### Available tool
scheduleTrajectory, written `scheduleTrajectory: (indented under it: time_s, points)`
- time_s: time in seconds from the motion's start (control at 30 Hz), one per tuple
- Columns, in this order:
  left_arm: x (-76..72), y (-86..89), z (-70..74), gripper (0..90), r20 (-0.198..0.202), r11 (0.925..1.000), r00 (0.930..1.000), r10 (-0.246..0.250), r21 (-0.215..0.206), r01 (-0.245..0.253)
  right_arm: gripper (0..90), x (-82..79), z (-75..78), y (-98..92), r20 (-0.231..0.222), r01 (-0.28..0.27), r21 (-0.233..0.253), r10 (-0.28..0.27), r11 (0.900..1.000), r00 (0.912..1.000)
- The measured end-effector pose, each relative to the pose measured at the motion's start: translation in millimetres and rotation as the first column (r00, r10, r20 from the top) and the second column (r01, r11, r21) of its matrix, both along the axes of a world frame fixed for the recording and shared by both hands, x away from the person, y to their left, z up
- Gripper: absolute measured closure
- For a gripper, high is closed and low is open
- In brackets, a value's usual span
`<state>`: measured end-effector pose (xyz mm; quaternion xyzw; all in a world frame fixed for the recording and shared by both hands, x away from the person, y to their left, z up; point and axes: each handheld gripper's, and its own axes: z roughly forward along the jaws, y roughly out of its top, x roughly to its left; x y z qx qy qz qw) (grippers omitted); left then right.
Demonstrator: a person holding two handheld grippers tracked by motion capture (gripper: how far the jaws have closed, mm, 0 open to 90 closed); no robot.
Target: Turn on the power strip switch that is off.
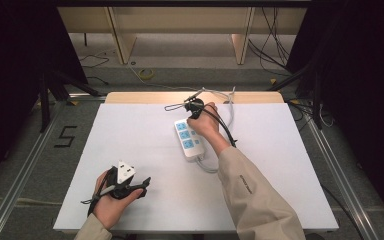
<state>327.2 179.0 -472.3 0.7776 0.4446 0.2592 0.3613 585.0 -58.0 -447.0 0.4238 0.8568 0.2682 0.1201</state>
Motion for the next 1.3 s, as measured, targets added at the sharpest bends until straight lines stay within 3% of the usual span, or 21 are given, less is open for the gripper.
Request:
scheduleTrajectory:
  time_s: [1.3]
  points:
    - [0.3, -0.2, -1.0, 30.6, -0.002, 1.0000, 1.0000, 0.002, -0.001, -0.002, 90.0, 0.2, -0.1, 3.2, -0.001, 0.004, -0.021, -0.004, 1.000, 1.0000]
